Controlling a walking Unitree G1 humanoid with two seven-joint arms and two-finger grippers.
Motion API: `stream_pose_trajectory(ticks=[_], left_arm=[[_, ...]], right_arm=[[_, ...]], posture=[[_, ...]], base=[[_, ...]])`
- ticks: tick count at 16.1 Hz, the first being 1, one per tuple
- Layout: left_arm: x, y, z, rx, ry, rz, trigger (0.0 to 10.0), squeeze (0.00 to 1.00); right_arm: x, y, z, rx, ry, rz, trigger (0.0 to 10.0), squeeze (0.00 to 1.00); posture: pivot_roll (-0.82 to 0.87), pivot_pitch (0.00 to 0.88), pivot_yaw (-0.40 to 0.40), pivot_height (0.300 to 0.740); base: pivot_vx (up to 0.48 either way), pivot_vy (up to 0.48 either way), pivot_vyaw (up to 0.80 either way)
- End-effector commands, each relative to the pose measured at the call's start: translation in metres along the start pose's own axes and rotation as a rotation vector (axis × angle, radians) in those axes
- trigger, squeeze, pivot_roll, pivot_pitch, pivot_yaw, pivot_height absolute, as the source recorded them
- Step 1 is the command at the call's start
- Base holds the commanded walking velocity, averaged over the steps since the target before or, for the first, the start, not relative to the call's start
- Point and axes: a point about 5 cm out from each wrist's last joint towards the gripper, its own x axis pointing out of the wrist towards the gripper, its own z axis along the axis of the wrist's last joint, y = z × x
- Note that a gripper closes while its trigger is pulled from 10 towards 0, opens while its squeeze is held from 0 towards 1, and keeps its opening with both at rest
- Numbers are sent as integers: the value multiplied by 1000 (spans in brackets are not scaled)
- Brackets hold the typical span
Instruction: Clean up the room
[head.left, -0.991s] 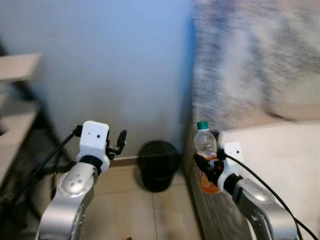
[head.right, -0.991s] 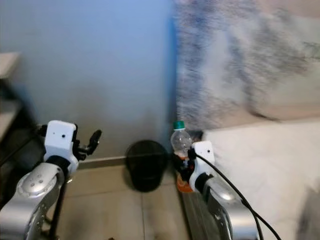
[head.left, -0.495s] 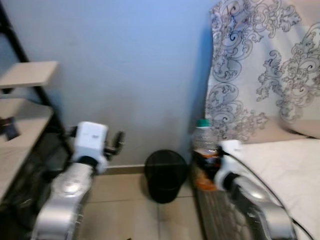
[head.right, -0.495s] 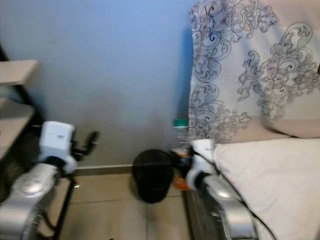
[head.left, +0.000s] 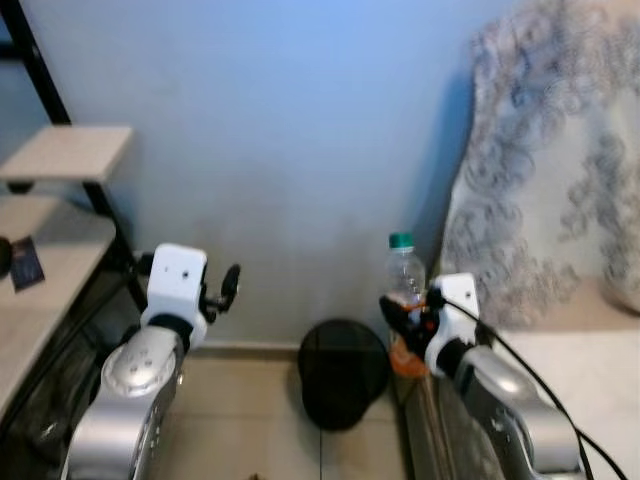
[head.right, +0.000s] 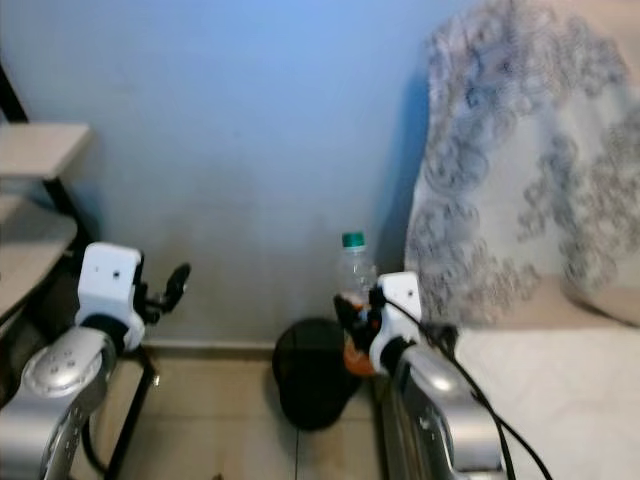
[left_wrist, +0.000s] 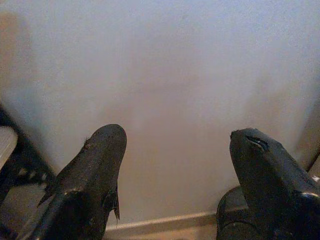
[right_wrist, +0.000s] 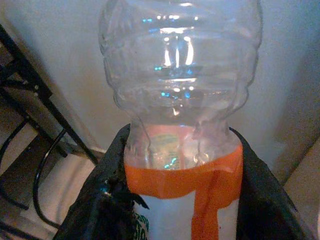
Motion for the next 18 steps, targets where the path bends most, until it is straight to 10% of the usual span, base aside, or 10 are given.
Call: stream_pose_trajectory(ticks=[1,12,18], left_arm=[[1,-8,5,-1,-23,-33,10000,0],[2,-9,3,6,-19,-58,10000,0],[-3,-17,-8,74,38,-186,10000,0]], right_arm=[[-5,-14,-1,-7,4,-57,10000,0],[-2,-8,-5,8,39,-2,10000,0],[0,-17,-15,-148,153,64,10000,0]], posture=[[74,0,5,740],[72,0,3,740],[60,0,20,740]], base=[[341,0,0],[340,0,-69],[167,0,-261]])
